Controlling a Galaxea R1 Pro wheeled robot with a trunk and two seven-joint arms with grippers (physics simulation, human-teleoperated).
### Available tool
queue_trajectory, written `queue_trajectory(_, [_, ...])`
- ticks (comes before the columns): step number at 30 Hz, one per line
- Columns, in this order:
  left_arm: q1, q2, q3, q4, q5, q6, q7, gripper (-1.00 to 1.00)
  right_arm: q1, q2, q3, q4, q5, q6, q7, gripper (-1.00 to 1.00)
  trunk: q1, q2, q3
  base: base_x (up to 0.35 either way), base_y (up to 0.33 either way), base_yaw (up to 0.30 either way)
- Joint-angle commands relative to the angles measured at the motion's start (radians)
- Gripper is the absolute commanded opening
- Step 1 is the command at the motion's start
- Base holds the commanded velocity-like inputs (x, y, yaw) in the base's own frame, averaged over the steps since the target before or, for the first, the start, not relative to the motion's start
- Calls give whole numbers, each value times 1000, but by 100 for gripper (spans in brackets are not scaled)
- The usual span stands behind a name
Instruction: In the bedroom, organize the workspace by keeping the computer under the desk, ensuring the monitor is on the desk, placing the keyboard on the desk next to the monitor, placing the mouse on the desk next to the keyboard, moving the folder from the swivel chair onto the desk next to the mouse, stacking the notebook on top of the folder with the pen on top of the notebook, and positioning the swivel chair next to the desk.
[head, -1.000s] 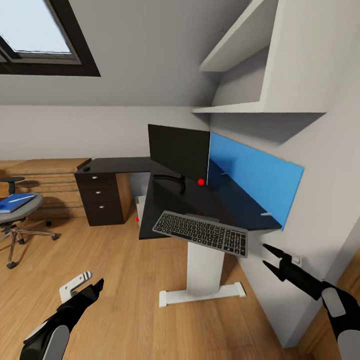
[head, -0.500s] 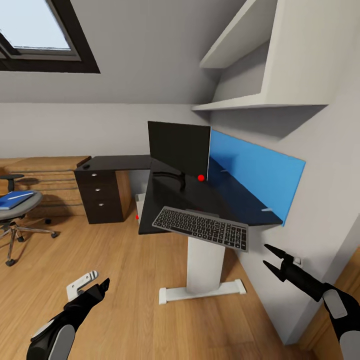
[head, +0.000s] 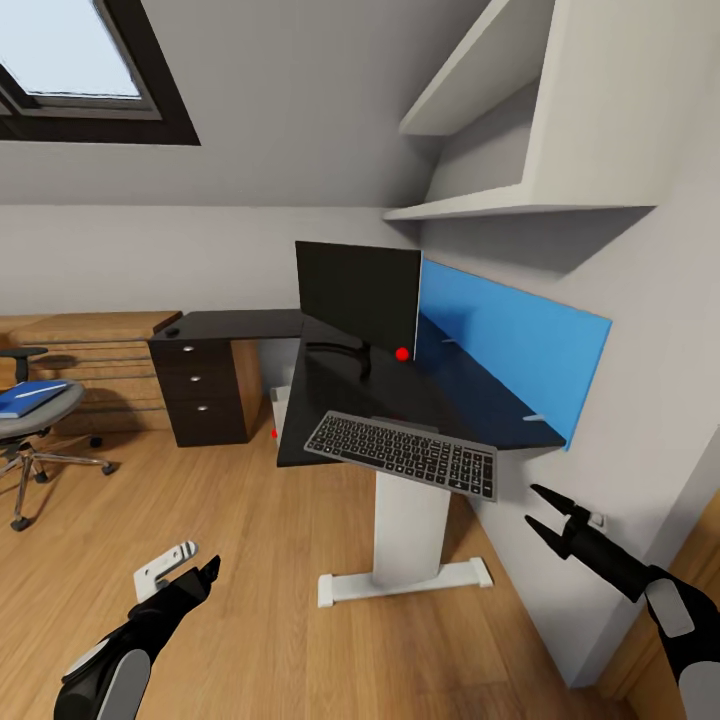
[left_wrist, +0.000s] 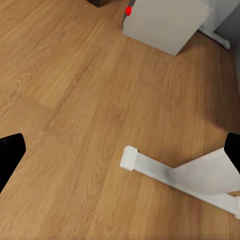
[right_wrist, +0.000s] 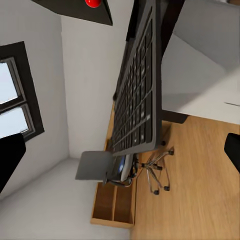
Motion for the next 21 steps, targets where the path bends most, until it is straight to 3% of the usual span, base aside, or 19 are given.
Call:
queue_trajectory(1, [-1, -1, 1, -1, 11, 4, 6, 100, -1, 0, -2, 1, 1, 4, 5, 100, 0, -1, -1, 0, 0, 0])
queue_trajectory(8, [-1, -1, 1, -1, 11, 4, 3, 100, -1, -1, -2, 0, 1, 3, 15, 100, 0, -1, -1, 3, 0, 0])
queue_trajectory(15, [-1, -1, -2, -1, 9, 3, 2, 100, -1, 3, -2, 0, 1, 2, 16, 100, 0, -1, -1, 195, 0, 0])
queue_trajectory(21, [-1, -1, -2, -1, 9, 3, 4, 100, -1, 4, -2, 2, 1, -2, 16, 100, 0, -1, -1, 54, 0, 0])
